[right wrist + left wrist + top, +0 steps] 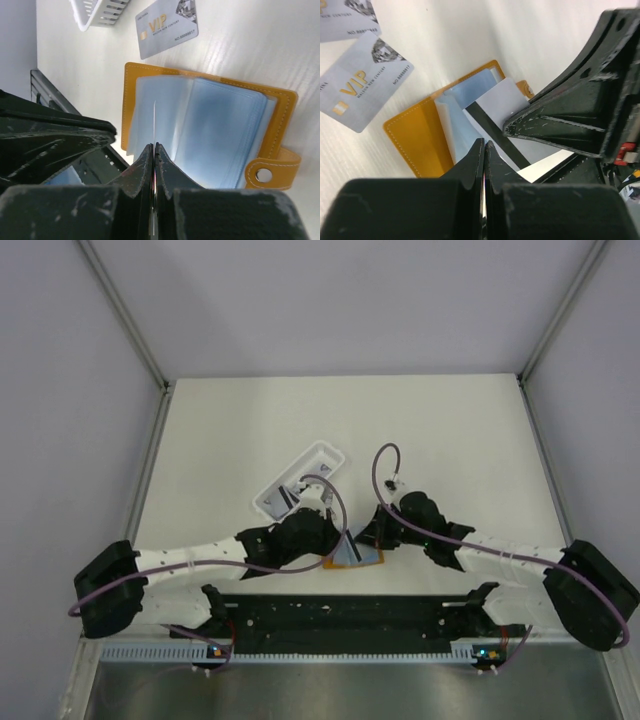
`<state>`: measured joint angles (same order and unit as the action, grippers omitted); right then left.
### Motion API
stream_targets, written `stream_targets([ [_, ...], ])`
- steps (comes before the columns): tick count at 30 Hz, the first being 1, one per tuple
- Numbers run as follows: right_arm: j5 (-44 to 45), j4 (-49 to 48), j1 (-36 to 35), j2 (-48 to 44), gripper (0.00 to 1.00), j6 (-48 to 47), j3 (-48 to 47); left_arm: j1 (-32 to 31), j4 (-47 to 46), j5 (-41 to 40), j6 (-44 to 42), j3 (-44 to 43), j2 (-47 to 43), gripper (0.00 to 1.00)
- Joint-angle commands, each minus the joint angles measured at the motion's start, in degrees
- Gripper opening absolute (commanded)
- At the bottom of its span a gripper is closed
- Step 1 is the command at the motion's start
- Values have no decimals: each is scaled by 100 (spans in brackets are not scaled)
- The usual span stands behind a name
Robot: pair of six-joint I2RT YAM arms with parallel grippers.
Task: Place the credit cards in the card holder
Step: Turn over the card slot in the card holder.
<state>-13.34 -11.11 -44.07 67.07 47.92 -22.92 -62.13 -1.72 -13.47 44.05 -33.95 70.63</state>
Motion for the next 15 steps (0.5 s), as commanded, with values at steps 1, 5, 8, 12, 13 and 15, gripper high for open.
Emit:
stream_targets([
  [1,-405,-637,13,315,0,94,-134,17,345,-576,147,160,-794,0],
  [5,-432,-954,-145,833,0,165,-257,16,558,-893,235,442,-1445,0],
  [8,-353,-1147,-277,1307,0,200,-397,17,637,-1060,192,583,-1736,0],
  [12,-353,-1428,-295,1739,0,305,-450,17,673,-1026,130,618,-1746,0],
  [13,-318,-1420,-312,1774,0,323,-459,17,646,-982,130,627,-1702,0],
  [15,-231,-1385,-339,1818,0,306,-468,17,506,-851,86,618,-1536,0],
])
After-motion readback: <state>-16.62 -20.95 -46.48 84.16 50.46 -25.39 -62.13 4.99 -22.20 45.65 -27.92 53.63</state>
